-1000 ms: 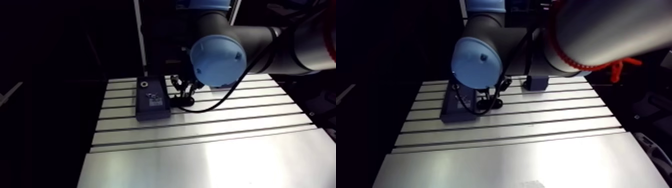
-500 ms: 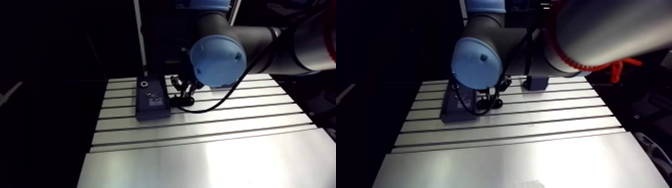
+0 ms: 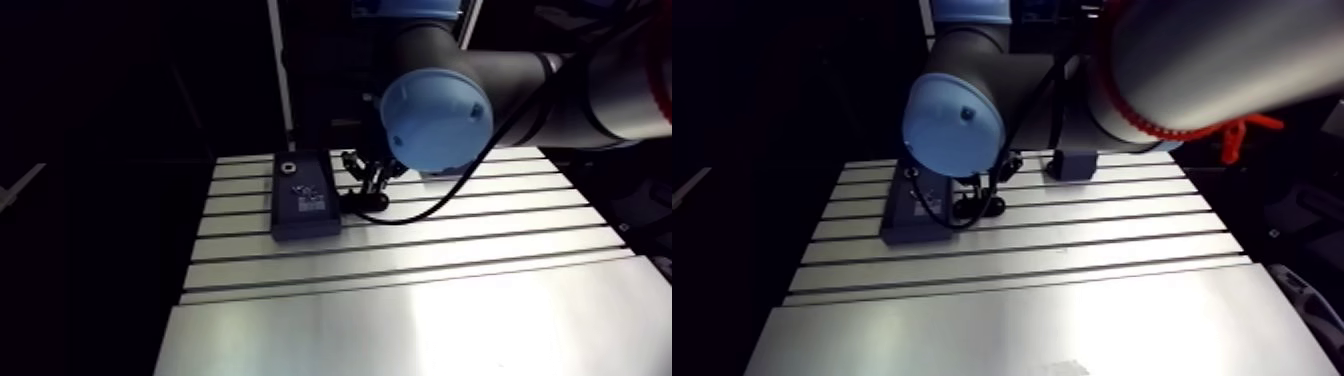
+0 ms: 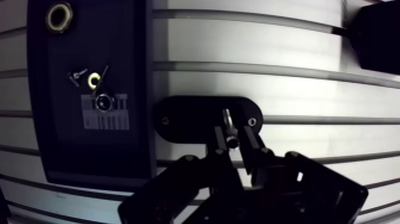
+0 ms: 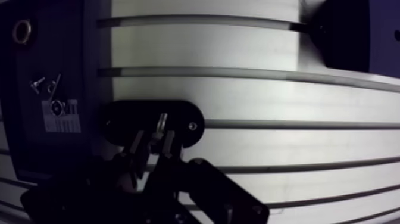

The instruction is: Pick up the M10 bolt and insert it into the hole until fully seated.

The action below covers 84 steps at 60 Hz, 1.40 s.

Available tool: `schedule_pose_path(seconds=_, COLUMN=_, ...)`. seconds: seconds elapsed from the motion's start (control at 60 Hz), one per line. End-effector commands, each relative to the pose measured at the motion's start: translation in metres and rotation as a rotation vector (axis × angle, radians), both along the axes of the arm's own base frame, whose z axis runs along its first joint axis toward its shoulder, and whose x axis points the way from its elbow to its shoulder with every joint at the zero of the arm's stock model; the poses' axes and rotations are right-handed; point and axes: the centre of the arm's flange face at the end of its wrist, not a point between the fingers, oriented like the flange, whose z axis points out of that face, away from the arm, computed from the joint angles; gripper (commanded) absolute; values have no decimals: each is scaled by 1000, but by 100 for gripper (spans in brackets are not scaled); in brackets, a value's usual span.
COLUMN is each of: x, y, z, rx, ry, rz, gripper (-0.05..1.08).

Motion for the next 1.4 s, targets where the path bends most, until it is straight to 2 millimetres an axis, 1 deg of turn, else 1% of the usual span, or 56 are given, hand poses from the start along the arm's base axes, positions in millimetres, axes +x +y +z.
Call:
schedule_pose_path(seconds=0.017, x=-1, y=0, z=3, rx=-1, ry=6, rz=0, gripper=79)
schedule_pose_path(seconds=0.35, x=-9, y=-1, z=15, rx=-4, ry=32, rz=3, gripper=84)
schedule_pose_path(seconds=0.383, x=-12, y=-1, z=20, rx=-1, ry=42, rz=4, gripper=84)
schedule_pose_path(seconds=0.567, x=-21, y=1, z=33, rx=-1, ry=46, rz=2, gripper=85)
schedule_pose_path(seconds=0.583, x=-23, y=2, z=37, rx=0, ry=43, rz=1, gripper=87)
schedule_pose_path(seconds=0.667, x=-26, y=3, z=44, rx=0, ry=29, rz=0, gripper=92)
schedule_pose_path(seconds=0.683, x=-28, y=4, z=50, rx=2, ry=29, rz=-1, gripper=93)
schedule_pose_path(seconds=0.7, x=-28, y=4, z=50, rx=2, ry=29, rz=-1, gripper=93)
schedule_pose_path(seconds=0.733, x=-31, y=5, z=65, rx=3, ry=24, rz=-2, gripper=97)
schedule_pose_path(seconds=0.75, x=-31, y=5, z=65, rx=3, ry=24, rz=-2, gripper=97)
schedule_pose_path(seconds=0.767, x=-31, y=5, z=71, rx=1, ry=12, rz=-3, gripper=98)
schedule_pose_path(seconds=0.783, x=-31, y=5, z=71, rx=1, ry=12, rz=-3, gripper=98)
schedule_pose_path(seconds=0.8, x=-33, y=5, z=76, rx=0, ry=1, rz=-4, gripper=100)
schedule_pose_path(seconds=0.817, x=-33, y=5, z=76, rx=0, ry=1, rz=-4, gripper=100)
schedule_pose_path(seconds=0.833, x=-34, y=6, z=83, rx=-2, ry=-9, rz=-7, gripper=101)
schedule_pose_path(seconds=0.85, x=-34, y=6, z=83, rx=-2, ry=-9, rz=-7, gripper=101)
schedule_pose_path(seconds=0.867, x=-35, y=6, z=89, rx=-4, ry=-18, rz=-7, gripper=102)
schedule_pose_path(seconds=0.917, x=-36, y=6, z=94, rx=-5, ry=-30, rz=-8, gripper=103)
schedule_pose_path(seconds=0.95, x=-40, y=6, z=106, rx=-5, ry=-42, rz=-13, gripper=104)
schedule_pose_path(seconds=1.033, x=-42, y=8, z=115, rx=-8, ry=-69, rz=-19, gripper=105)
schedule_pose_path(seconds=1.083, x=-44, y=14, z=124, rx=-11, ry=-102, rz=-31, gripper=106)
schedule_pose_path(seconds=1.133, x=-45, y=18, z=127, rx=-13, ry=-118, rz=-40, gripper=106)
schedule_pose_path(seconds=1.183, x=-47, y=28, z=135, rx=-18, ry=-143, rz=-66, gripper=106)
schedule_pose_path(seconds=1.267, x=-49, y=37, z=142, rx=-22, ry=-163, rz=-89, gripper=106)
schedule_pose_path(seconds=1.3, x=-51, y=48, z=149, rx=-24, ry=-177, rz=-109, gripper=106)
schedule_pose_path(seconds=1.317, x=-51, y=48, z=149, rx=-24, ry=-177, rz=-109, gripper=106)
schedule_pose_path(seconds=1.333, x=-52, y=55, z=152, rx=-26, ry=-183, rz=-120, gripper=106)
schedule_pose_path(seconds=1.35, x=-52, y=55, z=152, rx=-26, ry=-183, rz=-120, gripper=106)
schedule_pose_path(seconds=1.367, x=-53, y=64, z=154, rx=-31, ry=-189, rz=-135, gripper=106)
schedule_pose_path(seconds=1.383, x=-53, y=64, z=154, rx=-31, ry=-189, rz=-135, gripper=106)
schedule_pose_path(seconds=1.4, x=-54, y=72, z=156, rx=-33, ry=-198, rz=-149, gripper=106)
